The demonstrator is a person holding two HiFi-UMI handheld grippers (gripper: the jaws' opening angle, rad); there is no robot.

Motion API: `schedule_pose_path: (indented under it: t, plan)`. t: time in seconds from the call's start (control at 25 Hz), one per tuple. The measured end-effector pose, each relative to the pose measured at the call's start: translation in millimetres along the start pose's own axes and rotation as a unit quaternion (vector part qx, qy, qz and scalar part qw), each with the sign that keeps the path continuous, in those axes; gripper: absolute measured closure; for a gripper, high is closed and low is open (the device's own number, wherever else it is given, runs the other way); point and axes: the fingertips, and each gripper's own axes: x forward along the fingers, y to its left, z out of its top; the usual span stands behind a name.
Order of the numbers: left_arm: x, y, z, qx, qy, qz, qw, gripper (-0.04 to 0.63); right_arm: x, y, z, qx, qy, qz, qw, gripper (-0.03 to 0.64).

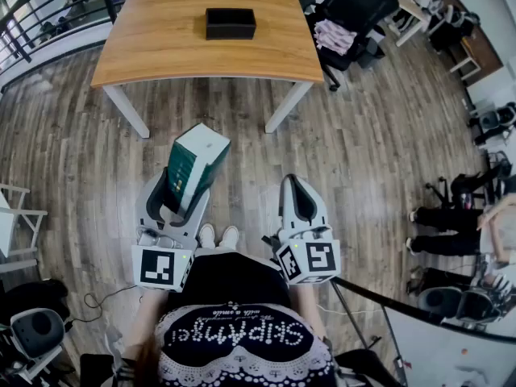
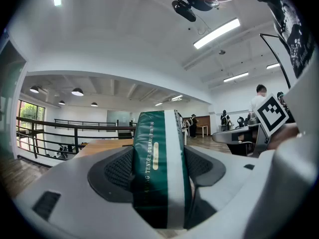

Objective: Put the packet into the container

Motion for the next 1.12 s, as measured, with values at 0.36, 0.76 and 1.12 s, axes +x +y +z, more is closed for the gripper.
schedule_pose_path:
  t: [0.36, 0.76, 1.12]
  plan:
    - [9, -6, 6, -0.003, -0.005, 0.001, 1.0000, 0.255, 3, -9, 1, -0.002, 0.003, 0.005, 1.000, 0.578]
    - [10, -18, 8, -0.003, -0.010, 0.002, 0.9999, 0.255, -6, -20, 1, -0.006, 0.002, 0.006, 1.000, 0.578]
    - [7, -31, 6, -0.003, -0.016, 0.008, 0.9998, 0.255, -19, -31, 1, -0.005, -0.011, 0.018, 1.000, 0.577]
